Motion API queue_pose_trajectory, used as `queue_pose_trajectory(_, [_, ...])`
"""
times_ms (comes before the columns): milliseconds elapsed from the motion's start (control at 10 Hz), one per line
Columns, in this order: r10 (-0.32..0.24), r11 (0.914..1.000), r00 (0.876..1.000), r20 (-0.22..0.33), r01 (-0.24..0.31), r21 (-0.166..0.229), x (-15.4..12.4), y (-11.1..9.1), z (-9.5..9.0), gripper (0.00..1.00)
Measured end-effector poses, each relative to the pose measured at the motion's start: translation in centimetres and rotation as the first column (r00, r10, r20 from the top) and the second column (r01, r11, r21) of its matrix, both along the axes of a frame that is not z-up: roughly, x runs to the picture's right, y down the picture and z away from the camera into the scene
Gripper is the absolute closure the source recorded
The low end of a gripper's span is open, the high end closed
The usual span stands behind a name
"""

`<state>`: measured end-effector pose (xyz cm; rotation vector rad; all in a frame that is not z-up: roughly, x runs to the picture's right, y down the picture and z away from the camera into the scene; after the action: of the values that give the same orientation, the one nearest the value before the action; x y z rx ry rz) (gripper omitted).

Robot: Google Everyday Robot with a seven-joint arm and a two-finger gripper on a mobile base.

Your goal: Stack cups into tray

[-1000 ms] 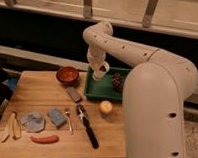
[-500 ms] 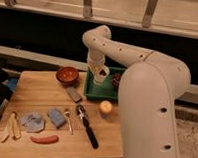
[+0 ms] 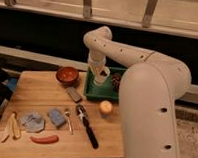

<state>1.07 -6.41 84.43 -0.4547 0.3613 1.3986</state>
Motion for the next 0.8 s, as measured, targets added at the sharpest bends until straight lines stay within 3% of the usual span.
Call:
queue_pose_trajectory(300, [0.006,0.9998,1.0,-0.007,-0.006,-0.019,0.1,0.3,0.4,1.0])
queue_pose_trajectory(600, [0.013,0.9956,0.998,-0.056,-0.019,-0.092,1.6,3.8,3.5,0.98])
queue_pose_trajectory(800, [0.008,0.9915,0.996,-0.089,-0.02,-0.129,2.0,5.6,5.2,0.83])
